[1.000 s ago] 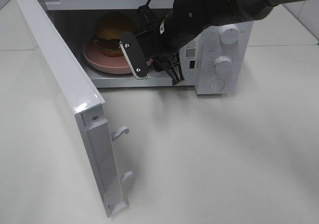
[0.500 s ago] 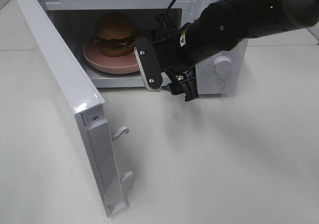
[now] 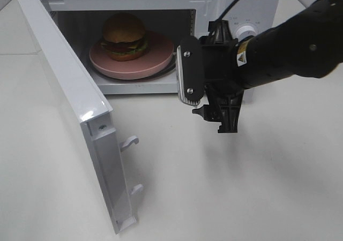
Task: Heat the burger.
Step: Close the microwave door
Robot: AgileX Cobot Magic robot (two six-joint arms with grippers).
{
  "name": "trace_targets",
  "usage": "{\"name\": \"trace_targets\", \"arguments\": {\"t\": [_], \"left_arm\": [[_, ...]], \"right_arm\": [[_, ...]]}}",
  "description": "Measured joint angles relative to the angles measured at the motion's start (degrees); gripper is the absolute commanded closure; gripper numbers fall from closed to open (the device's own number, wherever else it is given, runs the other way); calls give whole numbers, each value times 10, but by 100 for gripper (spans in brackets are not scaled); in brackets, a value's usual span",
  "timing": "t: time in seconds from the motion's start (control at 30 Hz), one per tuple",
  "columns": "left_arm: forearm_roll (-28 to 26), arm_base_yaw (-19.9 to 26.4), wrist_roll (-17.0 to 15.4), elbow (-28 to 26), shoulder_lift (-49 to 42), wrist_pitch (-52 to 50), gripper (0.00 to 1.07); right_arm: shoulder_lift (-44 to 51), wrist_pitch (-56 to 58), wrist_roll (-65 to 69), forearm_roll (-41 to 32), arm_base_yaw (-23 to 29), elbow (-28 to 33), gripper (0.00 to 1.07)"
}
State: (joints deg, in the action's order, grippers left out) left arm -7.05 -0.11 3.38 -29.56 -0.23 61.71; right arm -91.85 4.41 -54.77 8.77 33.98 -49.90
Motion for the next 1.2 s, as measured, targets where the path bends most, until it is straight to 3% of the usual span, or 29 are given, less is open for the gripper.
{"name": "trace_targets", "arguments": {"t": [0.23,0.3,0.47,0.87,1.2], "left_arm": [[0,0,0,0,0,0,9],[0,0,0,0,0,0,9],[0,0,0,0,0,0,9],[0,0,0,0,0,0,9],[0,0,0,0,0,0,9]], "right_arm": [[81,41,214,-5,1,47,29],[119,107,311,-7,1,54,29],[174,237,400,-9,1,55,29],[321,469,466,-36,1,55,31],[430,553,497,-39,1,68,32]]}}
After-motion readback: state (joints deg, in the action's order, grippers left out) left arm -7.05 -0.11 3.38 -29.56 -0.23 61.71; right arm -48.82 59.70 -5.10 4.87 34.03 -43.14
